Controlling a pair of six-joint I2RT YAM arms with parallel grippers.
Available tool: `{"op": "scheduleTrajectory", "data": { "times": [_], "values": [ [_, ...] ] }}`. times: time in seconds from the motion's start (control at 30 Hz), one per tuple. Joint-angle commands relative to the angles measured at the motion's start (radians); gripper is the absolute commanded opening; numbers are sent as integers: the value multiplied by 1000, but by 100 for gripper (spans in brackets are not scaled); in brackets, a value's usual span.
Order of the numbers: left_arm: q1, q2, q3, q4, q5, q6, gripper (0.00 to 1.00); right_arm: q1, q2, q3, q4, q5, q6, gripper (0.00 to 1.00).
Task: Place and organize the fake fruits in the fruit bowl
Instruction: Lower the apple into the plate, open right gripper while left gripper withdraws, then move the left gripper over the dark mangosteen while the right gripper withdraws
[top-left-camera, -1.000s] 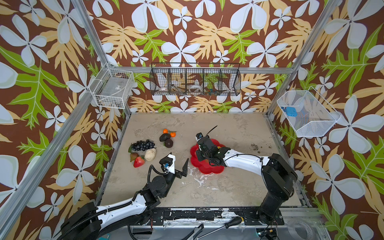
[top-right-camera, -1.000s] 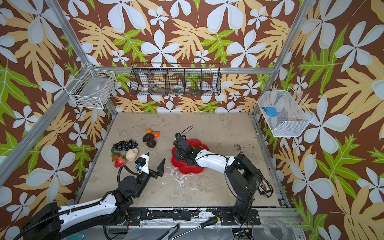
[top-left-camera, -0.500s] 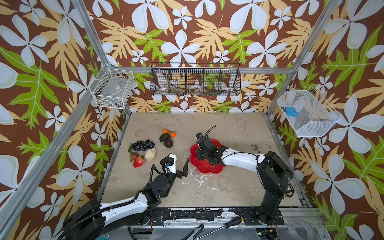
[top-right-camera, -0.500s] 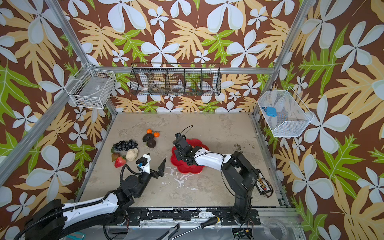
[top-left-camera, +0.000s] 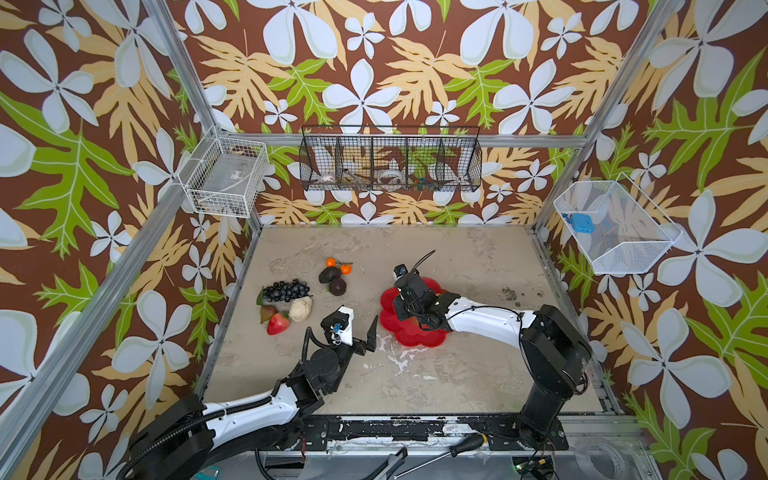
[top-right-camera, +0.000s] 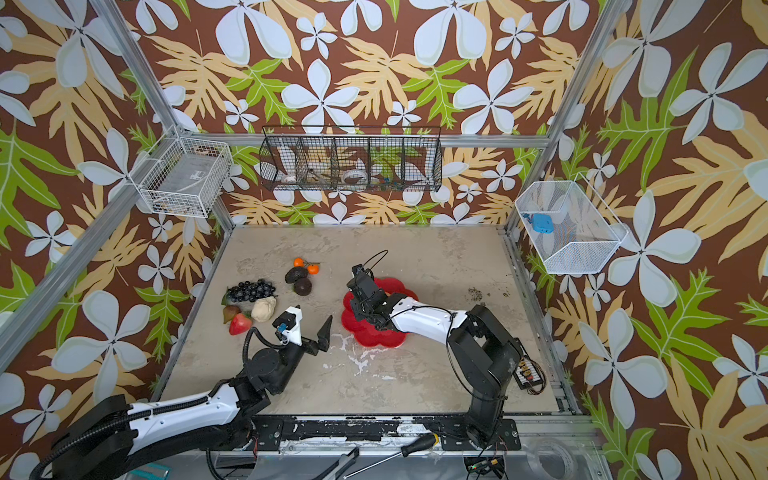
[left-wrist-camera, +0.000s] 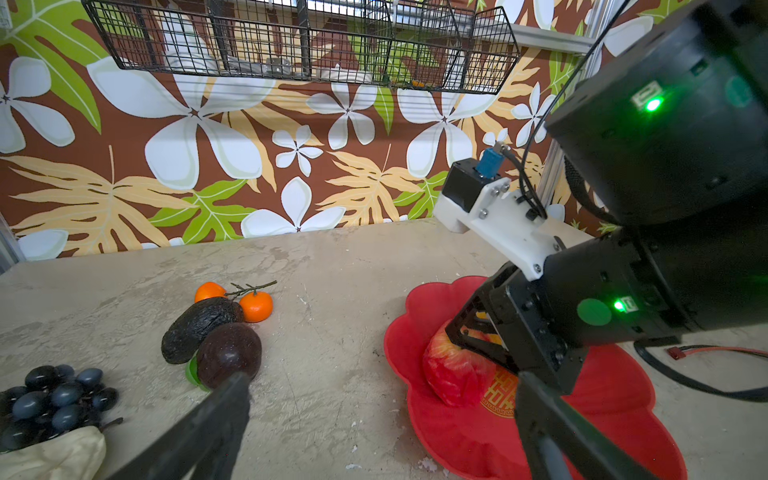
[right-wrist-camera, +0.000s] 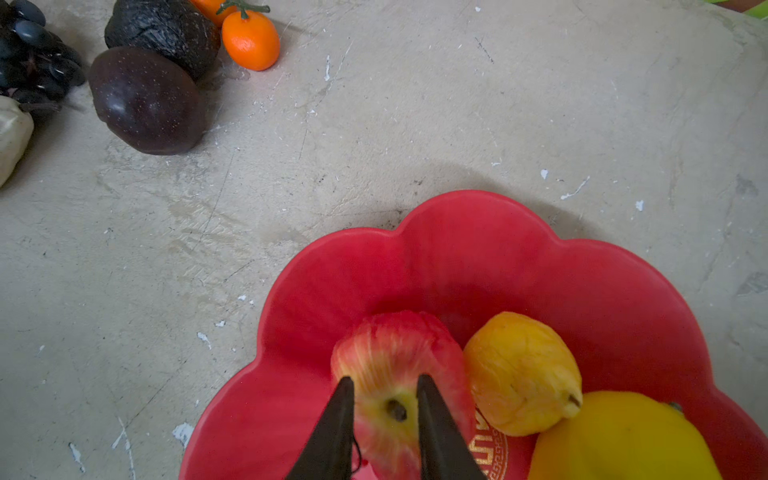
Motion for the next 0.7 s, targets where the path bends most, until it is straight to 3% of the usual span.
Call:
{"op": "scheduleTrajectory", "data": {
  "times": [0.0,0.17,0.33,0.5,0.67],
  "values": [
    [-1,5,9,19,-21,-4,100,0,-14,11,-15,6,-15,32],
    [8,26,31,-14,-10,-26,100,0,-67,21,-50,-32,-30,43],
    [47,42,112,-183,37,-158,100,2,-183,32,-133,-57,-65,52],
    [124,56,285,-530,136,-378,100,2,-389,-72,-151,5,-100,57],
    [128,138,449,-776,47,-444,100,2,-618,-281,-48,77,-78,62]
  ]
}}
